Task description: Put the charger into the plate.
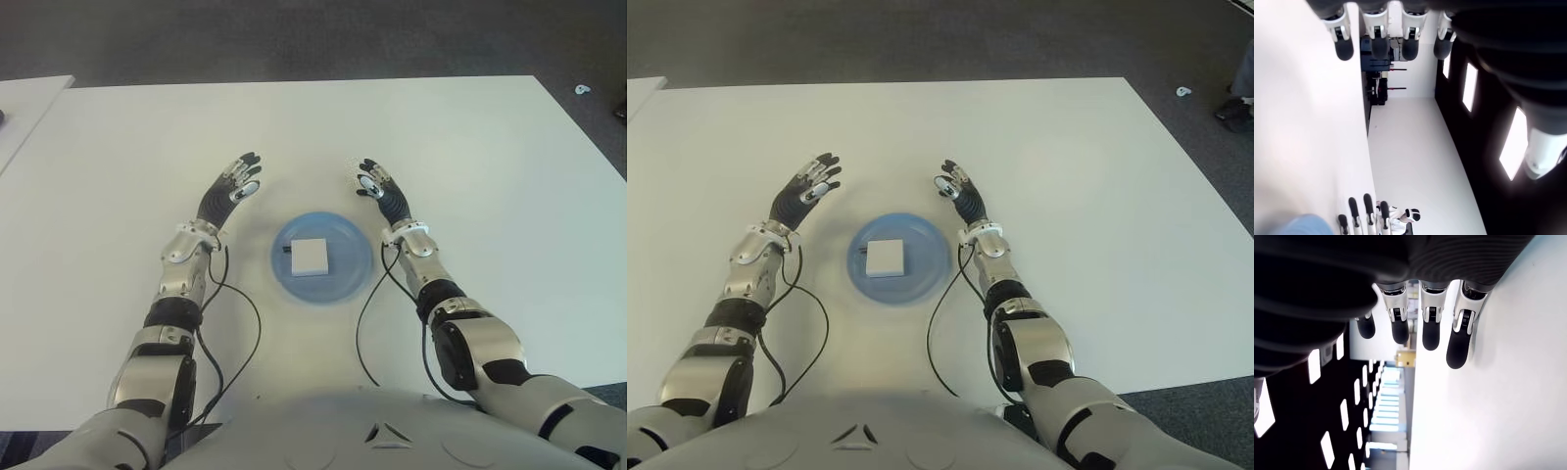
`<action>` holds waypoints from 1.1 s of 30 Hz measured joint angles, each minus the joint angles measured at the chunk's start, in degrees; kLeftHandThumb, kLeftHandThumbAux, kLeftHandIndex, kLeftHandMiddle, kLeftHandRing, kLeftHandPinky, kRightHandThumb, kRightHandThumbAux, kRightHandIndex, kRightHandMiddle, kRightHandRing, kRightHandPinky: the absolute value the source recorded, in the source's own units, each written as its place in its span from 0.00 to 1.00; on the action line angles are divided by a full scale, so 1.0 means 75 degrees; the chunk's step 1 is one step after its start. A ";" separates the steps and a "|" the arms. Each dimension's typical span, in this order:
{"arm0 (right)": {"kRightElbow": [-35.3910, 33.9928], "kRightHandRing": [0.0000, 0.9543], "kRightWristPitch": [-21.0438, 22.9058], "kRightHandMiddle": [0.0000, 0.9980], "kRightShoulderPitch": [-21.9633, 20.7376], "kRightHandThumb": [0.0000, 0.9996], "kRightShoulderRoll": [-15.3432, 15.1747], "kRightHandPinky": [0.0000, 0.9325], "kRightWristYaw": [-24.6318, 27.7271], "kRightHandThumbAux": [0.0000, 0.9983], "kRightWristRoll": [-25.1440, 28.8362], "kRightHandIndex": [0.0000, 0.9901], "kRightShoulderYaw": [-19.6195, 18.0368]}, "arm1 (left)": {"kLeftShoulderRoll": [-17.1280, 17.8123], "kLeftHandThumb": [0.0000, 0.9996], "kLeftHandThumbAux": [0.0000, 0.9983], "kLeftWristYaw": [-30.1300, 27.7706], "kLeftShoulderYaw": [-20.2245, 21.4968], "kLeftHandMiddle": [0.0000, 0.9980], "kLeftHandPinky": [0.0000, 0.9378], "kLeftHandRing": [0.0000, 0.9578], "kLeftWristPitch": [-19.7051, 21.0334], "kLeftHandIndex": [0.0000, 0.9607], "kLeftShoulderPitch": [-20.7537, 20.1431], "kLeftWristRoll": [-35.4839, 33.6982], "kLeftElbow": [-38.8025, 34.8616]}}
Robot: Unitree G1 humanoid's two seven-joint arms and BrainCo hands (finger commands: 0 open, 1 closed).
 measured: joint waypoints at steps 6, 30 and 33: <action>-0.0007 0.10 -0.0003 0.10 0.0011 0.00 -0.0022 0.12 0.0020 0.41 -0.0002 0.00 -0.0010 | -0.0047 0.00 0.55 0.0293 0.0002 0.00 0.00 0.00 -0.0139 0.00 -0.0006 0.0418 0.0168; -0.0071 0.05 -0.0005 0.05 0.0066 0.00 -0.0063 0.07 -0.0278 0.43 -0.0027 0.00 -0.0033 | -0.0276 0.00 0.57 0.1508 0.0204 0.00 0.00 0.00 -0.0169 0.00 0.0301 0.1200 0.0183; -0.0100 0.03 -0.0004 0.03 0.0090 0.00 -0.0073 0.06 -0.0335 0.43 -0.0025 0.00 -0.0045 | -0.0446 0.00 0.56 0.2057 0.0190 0.00 0.00 0.00 -0.0392 0.00 0.0296 0.1486 0.0324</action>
